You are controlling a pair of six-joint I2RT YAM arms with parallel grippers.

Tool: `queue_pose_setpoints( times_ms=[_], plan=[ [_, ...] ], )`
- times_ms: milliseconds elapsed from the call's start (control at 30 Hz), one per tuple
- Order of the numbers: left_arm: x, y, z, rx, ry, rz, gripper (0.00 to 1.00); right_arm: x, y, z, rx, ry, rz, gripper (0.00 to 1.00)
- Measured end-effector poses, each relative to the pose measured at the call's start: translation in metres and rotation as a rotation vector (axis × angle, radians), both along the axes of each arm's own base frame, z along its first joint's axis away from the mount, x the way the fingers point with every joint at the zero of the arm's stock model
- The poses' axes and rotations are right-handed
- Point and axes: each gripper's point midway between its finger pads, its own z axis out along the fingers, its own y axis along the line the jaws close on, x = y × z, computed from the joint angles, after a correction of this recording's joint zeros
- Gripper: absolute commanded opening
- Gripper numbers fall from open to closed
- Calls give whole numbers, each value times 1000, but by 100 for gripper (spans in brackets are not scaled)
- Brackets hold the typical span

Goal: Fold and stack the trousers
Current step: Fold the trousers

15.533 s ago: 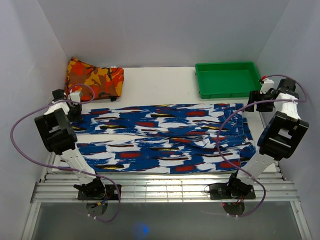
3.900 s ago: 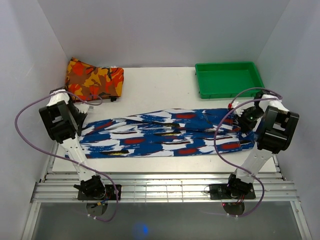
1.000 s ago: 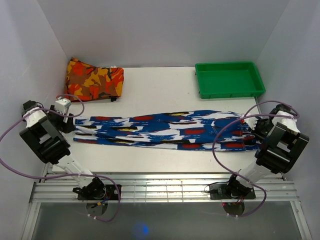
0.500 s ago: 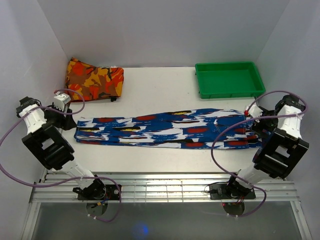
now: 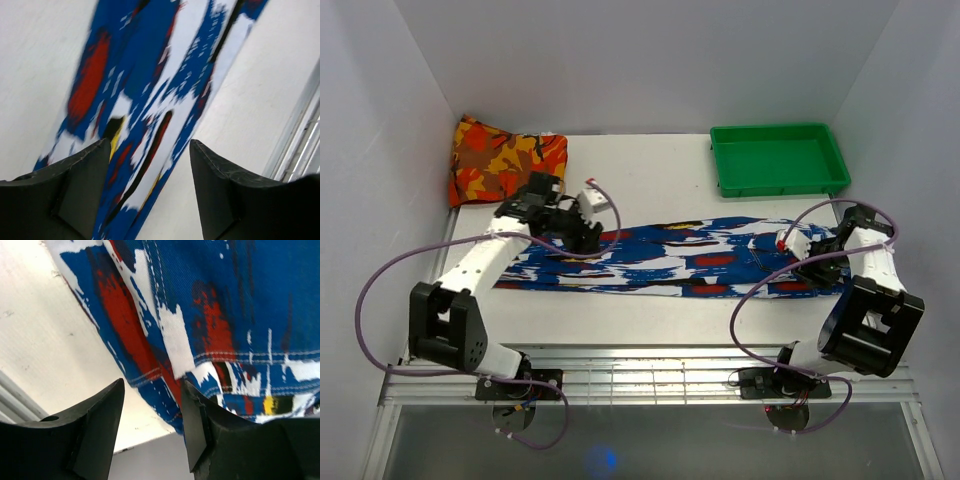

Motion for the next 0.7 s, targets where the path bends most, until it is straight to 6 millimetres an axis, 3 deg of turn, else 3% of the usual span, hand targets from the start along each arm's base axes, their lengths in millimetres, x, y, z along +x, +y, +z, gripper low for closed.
queue_pose_setpoints(
  times_ms=[133,233,300,367,533,633,700],
  plan=[
    [-17,-73,-31,12,88,-111,81,9,5,-13,-32,-26,2,56],
    [-23,-99,-65,52,168,-103,86,25,8,-13,-57,-77,12,54],
    [-28,-114,-78,76,183,-102,88,30,11,-17,-70,-95,26,47],
    [-32,-128,-83,78,186,-104,88,30,16,-24,-75,-96,38,38],
    [-46,-155,-71,-7,205,-152,78,26,21,-30,-68,-80,44,31],
    [-54,-162,-62,-60,192,-178,72,24,25,-29,-50,-73,45,30],
    [-60,-167,-59,-73,192,-198,71,24,27,-28,-42,-76,47,23]
  ],
)
